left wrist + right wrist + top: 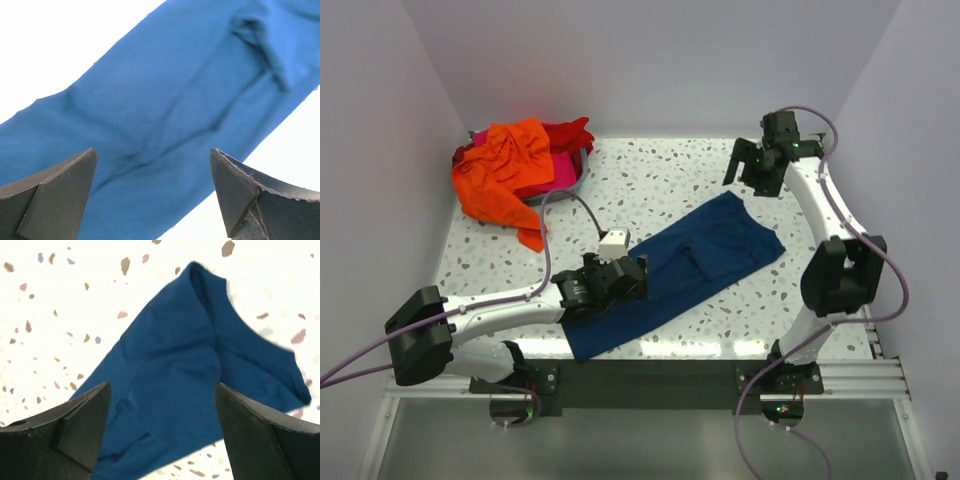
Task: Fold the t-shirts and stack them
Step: Fold the tshirt
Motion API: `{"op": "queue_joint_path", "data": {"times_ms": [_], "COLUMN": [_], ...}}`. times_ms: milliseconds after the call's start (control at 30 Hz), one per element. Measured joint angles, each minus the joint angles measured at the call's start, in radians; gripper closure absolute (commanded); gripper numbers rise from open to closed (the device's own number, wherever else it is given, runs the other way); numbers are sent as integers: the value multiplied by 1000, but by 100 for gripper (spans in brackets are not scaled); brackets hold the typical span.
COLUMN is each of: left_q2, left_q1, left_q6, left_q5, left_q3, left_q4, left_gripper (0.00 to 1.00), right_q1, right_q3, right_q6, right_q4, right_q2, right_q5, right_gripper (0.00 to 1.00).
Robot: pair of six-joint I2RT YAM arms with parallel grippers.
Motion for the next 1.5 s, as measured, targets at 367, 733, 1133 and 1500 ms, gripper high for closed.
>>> {"op": "queue_joint_path", "data": {"times_ms": [367, 733, 1133, 1500], "left_q2": [-77, -105, -137, -90], "left_q1": [27, 31, -4, -177], "left_q6": [11, 8, -54, -192], "left_q5": [39, 84, 121, 181], "left_q3": [-260, -348, -444, -396], "left_q4": [31, 137, 378, 390], "left_gripper": [0, 0, 2, 2], "right_q1": [117, 132, 128, 127], "right_q3": [-513, -673, -496, -76], "right_q6": [38, 61, 64, 62], "right_q4": [93, 195, 191, 95], "right_q2": [-366, -220, 5, 282], "right_q5": [-58, -79, -72, -72], "right_gripper": [11, 11, 11, 12]}}
